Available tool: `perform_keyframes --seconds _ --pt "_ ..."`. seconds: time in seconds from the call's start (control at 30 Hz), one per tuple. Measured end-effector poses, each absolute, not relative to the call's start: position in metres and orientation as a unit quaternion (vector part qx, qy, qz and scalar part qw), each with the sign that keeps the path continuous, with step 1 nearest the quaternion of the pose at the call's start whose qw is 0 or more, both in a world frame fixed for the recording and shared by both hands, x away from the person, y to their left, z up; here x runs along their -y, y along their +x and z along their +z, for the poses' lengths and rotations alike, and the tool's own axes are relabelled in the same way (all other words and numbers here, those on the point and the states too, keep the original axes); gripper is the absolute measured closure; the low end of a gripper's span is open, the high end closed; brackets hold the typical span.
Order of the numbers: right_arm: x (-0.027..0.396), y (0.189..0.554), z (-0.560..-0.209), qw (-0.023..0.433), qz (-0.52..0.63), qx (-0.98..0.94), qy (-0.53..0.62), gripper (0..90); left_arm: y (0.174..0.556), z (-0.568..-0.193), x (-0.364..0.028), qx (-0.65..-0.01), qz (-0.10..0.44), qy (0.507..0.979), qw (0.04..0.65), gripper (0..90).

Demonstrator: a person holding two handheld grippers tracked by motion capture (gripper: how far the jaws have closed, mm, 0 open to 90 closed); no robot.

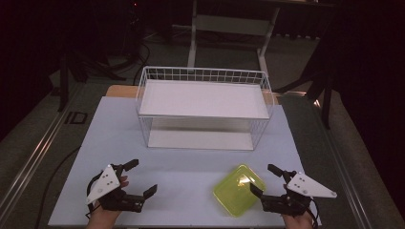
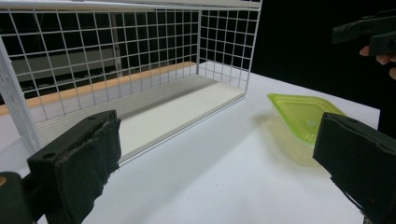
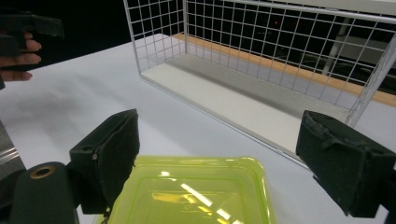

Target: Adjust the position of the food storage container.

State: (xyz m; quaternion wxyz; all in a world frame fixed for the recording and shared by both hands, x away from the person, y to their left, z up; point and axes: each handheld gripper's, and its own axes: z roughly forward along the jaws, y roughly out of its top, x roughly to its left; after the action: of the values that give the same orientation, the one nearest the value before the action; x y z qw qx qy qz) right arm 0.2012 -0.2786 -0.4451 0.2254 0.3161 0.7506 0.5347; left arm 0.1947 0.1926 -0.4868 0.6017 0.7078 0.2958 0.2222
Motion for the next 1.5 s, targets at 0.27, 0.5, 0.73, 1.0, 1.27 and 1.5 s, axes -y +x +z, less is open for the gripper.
perform_keyframes --seconds 0.27,0.5,0.73,1.0,1.27,1.5 --pt "0.268 0.202 -0.442 0.192 0.521 -0.772 0.309 14.4 0.195 -0.487 -0.192 -0.295 0.224 0.71 0.599 1.5" --pt "0.269 0.201 -0.444 0.143 0.496 -0.806 0.289 41.7 0.195 -0.489 -0.188 -0.29 0.219 0.716 0.596 1.5" --pt "0.279 0.191 -0.455 0.132 0.442 -0.844 0.275 82.2 0.195 -0.49 -0.184 -0.287 0.217 0.719 0.595 1.5" --pt "0.286 0.188 -0.479 0.105 0.39 -0.872 0.276 90.0 0.196 -0.49 -0.183 -0.287 0.215 0.72 0.594 1.5" --pt "0.29 0.188 -0.497 0.088 0.367 -0.887 0.266 89.9 0.196 -0.49 -0.182 -0.286 0.213 0.721 0.594 1.5" --pt "0.286 0.195 -0.502 0.082 0.366 -0.889 0.262 90.0 0.196 -0.491 -0.181 -0.286 0.212 0.721 0.594 1.5"
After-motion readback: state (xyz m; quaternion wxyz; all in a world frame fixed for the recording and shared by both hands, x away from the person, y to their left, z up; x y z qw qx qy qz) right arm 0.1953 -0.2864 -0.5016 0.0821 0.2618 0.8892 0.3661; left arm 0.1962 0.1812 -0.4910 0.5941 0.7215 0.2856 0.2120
